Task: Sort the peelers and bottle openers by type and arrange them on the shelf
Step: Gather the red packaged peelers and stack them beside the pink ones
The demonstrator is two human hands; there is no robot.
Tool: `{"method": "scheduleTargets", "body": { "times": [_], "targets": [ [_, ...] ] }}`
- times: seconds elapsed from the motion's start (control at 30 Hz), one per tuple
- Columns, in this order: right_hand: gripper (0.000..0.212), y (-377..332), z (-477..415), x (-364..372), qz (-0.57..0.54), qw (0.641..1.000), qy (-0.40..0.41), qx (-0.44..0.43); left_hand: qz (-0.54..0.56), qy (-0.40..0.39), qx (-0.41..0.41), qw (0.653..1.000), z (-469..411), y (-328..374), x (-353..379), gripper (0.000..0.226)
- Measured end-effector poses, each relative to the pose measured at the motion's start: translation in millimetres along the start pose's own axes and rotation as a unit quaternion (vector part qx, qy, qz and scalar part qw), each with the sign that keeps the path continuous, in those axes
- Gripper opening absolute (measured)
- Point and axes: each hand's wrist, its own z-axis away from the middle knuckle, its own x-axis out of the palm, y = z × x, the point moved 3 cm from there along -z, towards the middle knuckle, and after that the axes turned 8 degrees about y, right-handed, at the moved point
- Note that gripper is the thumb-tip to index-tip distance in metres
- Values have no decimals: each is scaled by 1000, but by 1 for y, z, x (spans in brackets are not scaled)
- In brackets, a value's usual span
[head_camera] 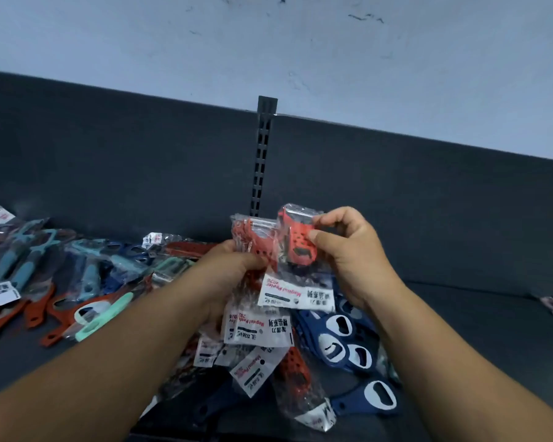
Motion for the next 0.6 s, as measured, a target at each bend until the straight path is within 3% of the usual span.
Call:
{"method": "scheduleTargets", "body": {
  "times": [0.17,0.37,0.5,0.6],
  "targets": [
    [33,-2,15,-15,45,997,-56,1,-27,-46,38,998,14,4,35,23],
    [67,-8,13,-72,154,984,-72,-59,-28,-68,71,995,19,-2,87,26],
    [81,-8,5,-118,133,989,-49,-34,-34,-78,124,989,17,-6,138,26],
    [79,-8,-1,-156,104,994,-13,-4,-38,-64,125,989,10,-17,181,28]
  ]
}}
